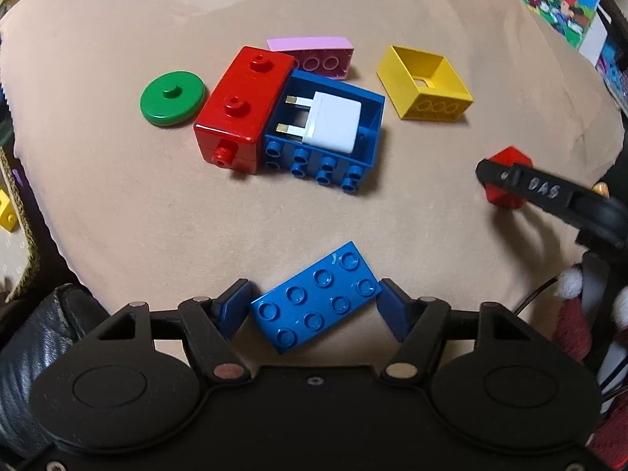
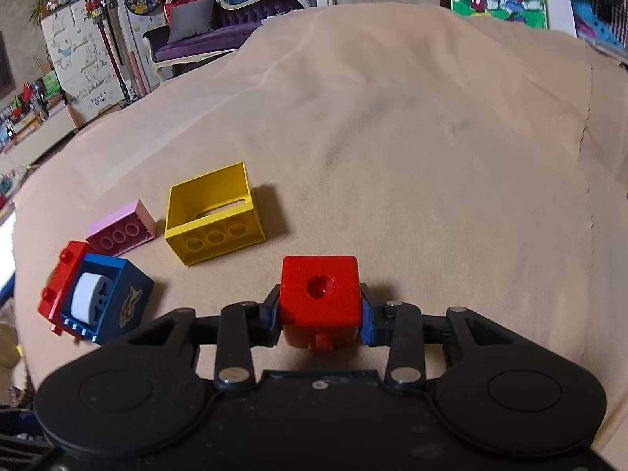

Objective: Organize rigid objects
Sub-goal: 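Grasp the blue flat brick with the left tool while the right tool grasps the red cube, then carry the blue brick and red cube over the basket and release both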

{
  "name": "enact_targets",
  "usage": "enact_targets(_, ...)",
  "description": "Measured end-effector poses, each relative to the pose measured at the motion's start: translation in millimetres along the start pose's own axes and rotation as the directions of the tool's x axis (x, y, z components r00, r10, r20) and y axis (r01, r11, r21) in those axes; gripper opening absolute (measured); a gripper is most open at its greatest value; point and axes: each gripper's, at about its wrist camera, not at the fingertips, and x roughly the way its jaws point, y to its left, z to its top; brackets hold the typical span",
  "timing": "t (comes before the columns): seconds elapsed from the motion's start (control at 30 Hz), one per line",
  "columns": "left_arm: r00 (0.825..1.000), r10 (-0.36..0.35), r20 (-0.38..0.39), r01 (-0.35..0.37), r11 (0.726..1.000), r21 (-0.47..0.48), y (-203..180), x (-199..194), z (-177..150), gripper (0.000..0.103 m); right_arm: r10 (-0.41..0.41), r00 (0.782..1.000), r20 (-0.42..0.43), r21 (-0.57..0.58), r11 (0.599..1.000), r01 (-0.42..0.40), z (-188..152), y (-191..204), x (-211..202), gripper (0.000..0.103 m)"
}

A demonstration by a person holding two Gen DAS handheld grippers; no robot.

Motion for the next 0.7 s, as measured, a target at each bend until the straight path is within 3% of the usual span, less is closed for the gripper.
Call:
enact_targets(0.07,1.0,0.01,-0.007,-0.01,1.0,0.02,0,0,1,0.065,0.039,0.999,-0.008,0.048,0.998,-0.038,1,-9,-2,0.045)
enact_targets(0.13,1.0,0.016,-0.009,-0.016,0.999,0.028,0,1,3,0.065,0.077,0.997,-0.001,0.114,0.991,-0.076,3,-21,-4,0.073)
enact_targets(0.17,1.0,0.017,-0.01,-0.016,0.999,0.03,1,1,3,0.065,0.081,0.997,0.009,0.133,0.988,-0.082,3,-25,-5,0.078)
enact_targets(0.37,0.999,0.035,-0.011,-0.034,0.999,0.039,7,-2,1,0.065,0.047,0.998,0.034,0.099,0.994,-0.05,9,-20,-1,0.083)
enact_targets(0.47,0.999,0.046,-0.005,-0.045,0.998,0.043,9,-4,0,0.065,0.035,0.999,0.027,0.047,0.998,-0.036,7,-7,3,0.076)
enact_targets(0.5,0.999,0.051,-0.002,-0.051,0.998,0.046,11,-6,-1,0.065,0.031,0.999,0.02,0.03,0.999,-0.032,6,-5,3,0.063)
enact_targets(0.53,0.998,0.056,0.003,-0.056,0.997,0.048,12,-8,-2,0.065,0.03,1.0,0.004,0.014,0.999,-0.03,4,-1,6,0.042)
enact_targets(0.57,0.998,0.061,0.01,-0.061,0.997,0.051,14,-11,-2,0.065,0.02,1.0,-0.009,0.006,1.0,-0.02,2,0,7,0.036)
enact_targets(0.7,0.996,0.08,0.041,-0.082,0.995,0.054,25,-24,-4,0.065,0.011,1.0,-0.002,0.019,1.0,-0.011,1,3,-2,0.036)
